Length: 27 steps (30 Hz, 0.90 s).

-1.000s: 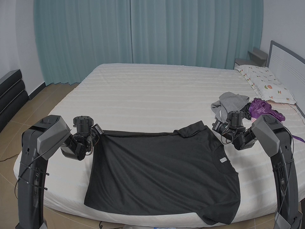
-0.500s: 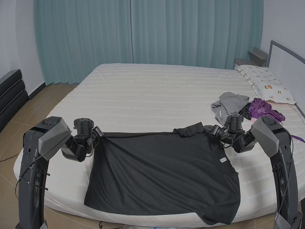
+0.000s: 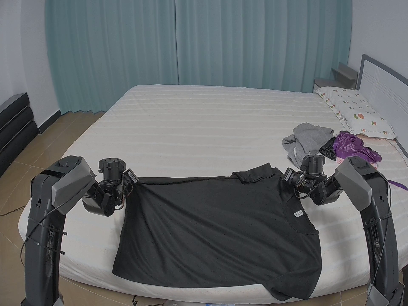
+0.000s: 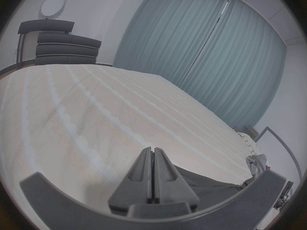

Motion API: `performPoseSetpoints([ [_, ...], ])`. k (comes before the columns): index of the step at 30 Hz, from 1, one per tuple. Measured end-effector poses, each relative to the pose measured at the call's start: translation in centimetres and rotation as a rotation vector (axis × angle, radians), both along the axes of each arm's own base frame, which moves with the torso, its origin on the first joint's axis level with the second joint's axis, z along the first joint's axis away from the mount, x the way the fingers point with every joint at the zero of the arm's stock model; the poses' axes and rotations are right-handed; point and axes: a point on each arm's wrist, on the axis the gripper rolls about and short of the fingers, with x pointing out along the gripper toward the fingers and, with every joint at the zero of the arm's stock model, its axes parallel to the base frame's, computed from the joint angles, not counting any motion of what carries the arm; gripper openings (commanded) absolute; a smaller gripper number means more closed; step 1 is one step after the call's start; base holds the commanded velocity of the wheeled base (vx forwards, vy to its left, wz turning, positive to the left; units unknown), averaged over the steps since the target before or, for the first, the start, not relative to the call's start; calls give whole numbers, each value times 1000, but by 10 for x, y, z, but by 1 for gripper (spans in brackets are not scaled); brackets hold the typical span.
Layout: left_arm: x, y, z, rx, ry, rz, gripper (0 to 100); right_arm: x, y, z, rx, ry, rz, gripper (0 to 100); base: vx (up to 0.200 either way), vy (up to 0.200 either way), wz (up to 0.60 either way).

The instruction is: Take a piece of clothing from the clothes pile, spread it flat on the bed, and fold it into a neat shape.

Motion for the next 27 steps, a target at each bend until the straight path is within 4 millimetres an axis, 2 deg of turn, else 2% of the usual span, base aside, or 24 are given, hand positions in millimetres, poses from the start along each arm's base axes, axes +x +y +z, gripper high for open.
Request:
performPoseSetpoints([
  [13,8,0,2,-4,-26,-1,0,6,-41,18,27,-94,-112,0,0,0,0],
  [21,15,-2,-7,-10,-41,-1,0,8,-39,23,22,-138,-125,0,0,0,0],
  [27,17,-3,-13,-10,-37,0,0,6,-32,14,9,-119,-123,0,0,0,0],
])
